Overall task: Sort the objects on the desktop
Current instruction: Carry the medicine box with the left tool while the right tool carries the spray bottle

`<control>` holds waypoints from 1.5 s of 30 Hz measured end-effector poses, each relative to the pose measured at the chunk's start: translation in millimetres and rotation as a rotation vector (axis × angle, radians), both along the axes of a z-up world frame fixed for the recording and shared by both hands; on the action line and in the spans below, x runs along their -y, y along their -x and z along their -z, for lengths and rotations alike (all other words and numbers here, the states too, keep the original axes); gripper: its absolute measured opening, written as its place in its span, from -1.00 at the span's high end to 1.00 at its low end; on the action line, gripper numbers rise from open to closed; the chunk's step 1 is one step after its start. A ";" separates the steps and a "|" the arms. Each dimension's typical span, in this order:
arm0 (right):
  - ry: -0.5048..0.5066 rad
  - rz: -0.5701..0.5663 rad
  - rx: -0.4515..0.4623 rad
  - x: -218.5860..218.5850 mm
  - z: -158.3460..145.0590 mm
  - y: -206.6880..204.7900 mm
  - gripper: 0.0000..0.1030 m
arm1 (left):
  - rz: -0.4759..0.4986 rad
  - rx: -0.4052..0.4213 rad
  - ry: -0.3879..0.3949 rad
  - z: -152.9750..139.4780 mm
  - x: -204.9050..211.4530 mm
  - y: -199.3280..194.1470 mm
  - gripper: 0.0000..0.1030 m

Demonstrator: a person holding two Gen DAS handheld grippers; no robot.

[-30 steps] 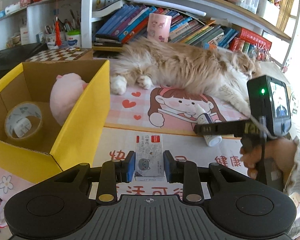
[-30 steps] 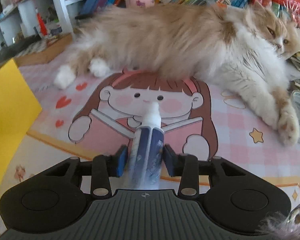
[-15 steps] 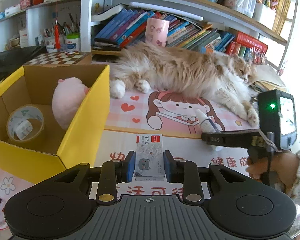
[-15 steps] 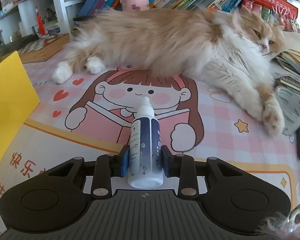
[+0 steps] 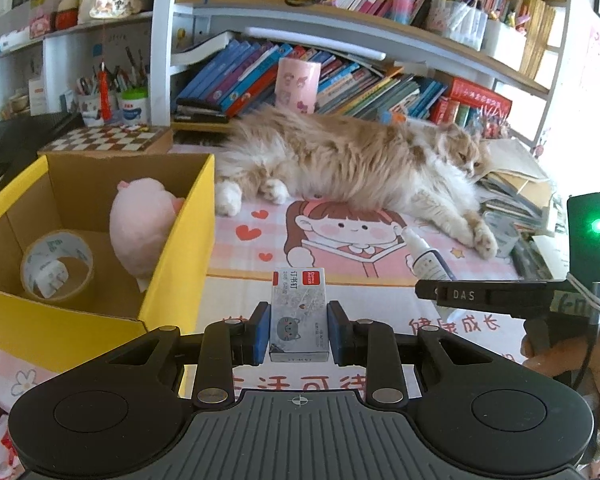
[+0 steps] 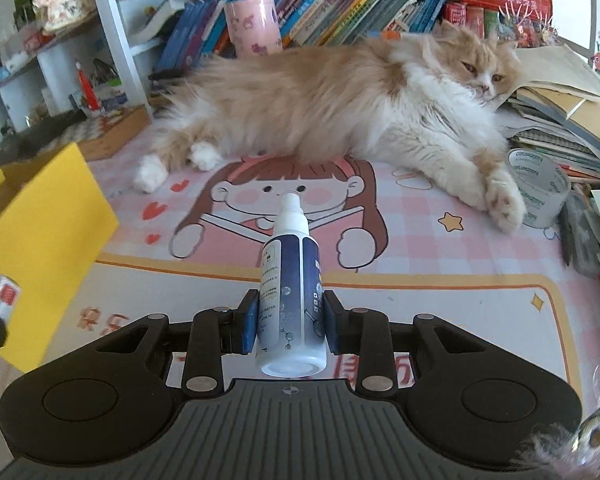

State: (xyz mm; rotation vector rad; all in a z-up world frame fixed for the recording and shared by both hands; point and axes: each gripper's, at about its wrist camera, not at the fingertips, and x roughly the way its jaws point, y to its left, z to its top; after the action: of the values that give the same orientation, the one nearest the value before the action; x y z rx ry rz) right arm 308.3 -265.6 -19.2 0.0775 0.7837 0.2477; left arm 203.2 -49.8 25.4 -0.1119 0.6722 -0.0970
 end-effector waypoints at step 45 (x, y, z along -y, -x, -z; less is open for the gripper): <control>0.007 0.083 -0.008 -109.0 -9.1 215.5 0.43 | 0.139 -0.038 0.013 16.7 -106.7 149.9 0.45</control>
State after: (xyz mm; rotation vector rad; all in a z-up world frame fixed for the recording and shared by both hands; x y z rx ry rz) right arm 92.8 -156.6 -10.2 0.1045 0.7875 0.1659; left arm 53.3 56.9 8.6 -0.0800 0.7171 -0.2336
